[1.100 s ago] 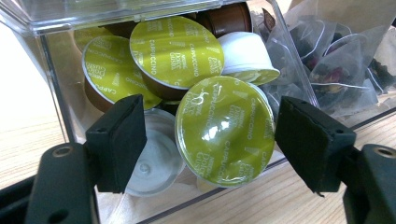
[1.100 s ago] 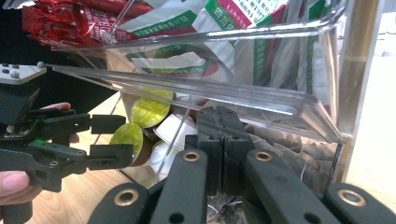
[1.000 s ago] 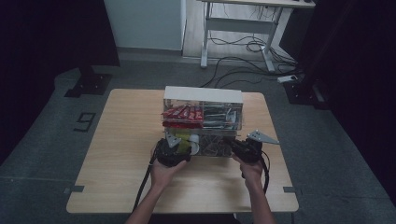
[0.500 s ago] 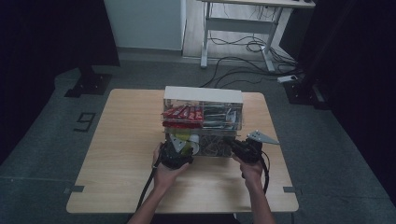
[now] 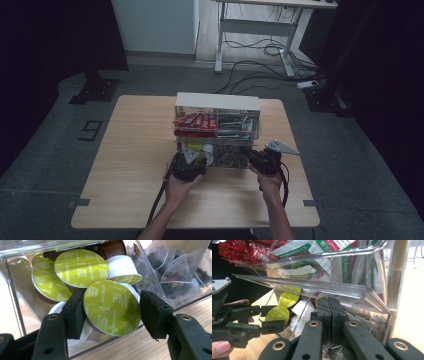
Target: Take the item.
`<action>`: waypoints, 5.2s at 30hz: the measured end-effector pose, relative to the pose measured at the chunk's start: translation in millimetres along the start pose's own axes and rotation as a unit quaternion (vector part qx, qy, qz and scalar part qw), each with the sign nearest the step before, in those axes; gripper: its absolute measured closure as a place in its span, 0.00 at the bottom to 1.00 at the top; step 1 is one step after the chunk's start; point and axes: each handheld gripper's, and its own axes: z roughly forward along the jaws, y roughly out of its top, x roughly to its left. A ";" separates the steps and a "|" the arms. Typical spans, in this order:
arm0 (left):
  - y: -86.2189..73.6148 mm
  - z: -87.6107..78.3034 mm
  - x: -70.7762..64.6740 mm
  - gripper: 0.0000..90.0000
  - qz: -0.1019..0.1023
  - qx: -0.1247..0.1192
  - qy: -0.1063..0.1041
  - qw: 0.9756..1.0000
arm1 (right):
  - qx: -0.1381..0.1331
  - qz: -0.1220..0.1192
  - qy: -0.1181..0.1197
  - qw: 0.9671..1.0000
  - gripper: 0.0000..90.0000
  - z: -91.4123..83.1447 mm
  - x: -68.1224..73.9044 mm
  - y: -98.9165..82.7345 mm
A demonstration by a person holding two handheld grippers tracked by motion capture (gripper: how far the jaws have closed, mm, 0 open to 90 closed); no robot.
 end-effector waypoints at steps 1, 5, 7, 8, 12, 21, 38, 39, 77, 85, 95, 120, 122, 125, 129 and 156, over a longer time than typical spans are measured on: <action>0.0 -0.4 0.8 0.45 -0.004 -0.002 -0.002 1.000 | 0.000 0.000 0.000 1.000 0.97 -0.1 0.0 0.0; -0.8 -2.1 4.6 0.45 -0.018 -0.007 -0.015 1.000 | 0.000 -0.002 -0.002 1.000 0.97 -0.2 0.4 0.0; -1.0 -2.5 5.5 0.45 -0.022 -0.008 -0.017 1.000 | 0.000 -0.002 -0.002 1.000 0.97 -0.2 0.4 0.0; -1.3 -3.7 7.2 0.45 -0.028 -0.011 -0.022 0.999 | 0.000 -0.002 -0.001 1.000 0.97 -0.2 0.4 0.0; -0.6 -8.9 9.7 0.45 -0.035 -0.019 -0.028 0.999 | 0.000 -0.002 -0.002 1.000 0.97 -0.3 0.6 0.0; 3.9 -24.0 12.3 0.45 -0.042 -0.039 -0.036 0.998 | 0.000 -0.002 -0.002 1.000 0.97 -0.3 0.4 0.0; 5.5 -42.4 15.7 0.45 -0.047 -0.055 -0.040 0.997 | 0.001 -0.003 -0.005 1.000 0.97 -0.1 -1.1 -1.0; 5.3 -43.3 16.3 0.45 -0.046 -0.055 -0.040 0.997 | 0.001 -0.003 -0.005 1.000 0.97 -0.1 -1.2 -1.0; -8.8 -75.6 46.3 0.45 -0.065 -0.062 -0.014 0.996 | 0.000 -0.007 -0.011 1.000 0.99 -3.0 0.3 0.3; -16.9 -81.5 57.7 0.45 -0.075 -0.060 -0.003 0.995 | 0.000 -0.007 -0.011 1.000 0.99 -3.2 0.6 0.0; -27.7 -85.6 70.6 0.45 -0.086 -0.054 0.011 0.995 | 0.000 -0.007 -0.010 1.000 0.99 -3.5 0.4 -0.3; -68.7 -72.0 104.3 0.45 -0.119 -0.002 0.046 0.992 | 0.006 -0.008 -0.009 1.000 0.99 -0.6 0.0 -3.0; -71.2 -70.6 105.8 0.45 -0.120 0.003 0.049 0.992 | 0.007 -0.008 -0.009 1.000 0.99 -0.6 0.1 -3.1; -74.2 -68.2 107.4 0.45 -0.120 0.009 0.052 0.991 | 0.007 -0.008 -0.009 1.000 0.99 -0.6 0.2 -3.1; -79.4 -64.0 110.2 0.45 -0.122 0.021 0.055 0.991 | 0.007 -0.009 -0.009 1.000 0.99 -0.7 0.3 -3.3; -92.5 -54.4 115.2 0.33 -0.116 0.063 0.055 0.990 | 0.011 -0.010 -0.010 1.000 0.99 0.4 0.3 -5.1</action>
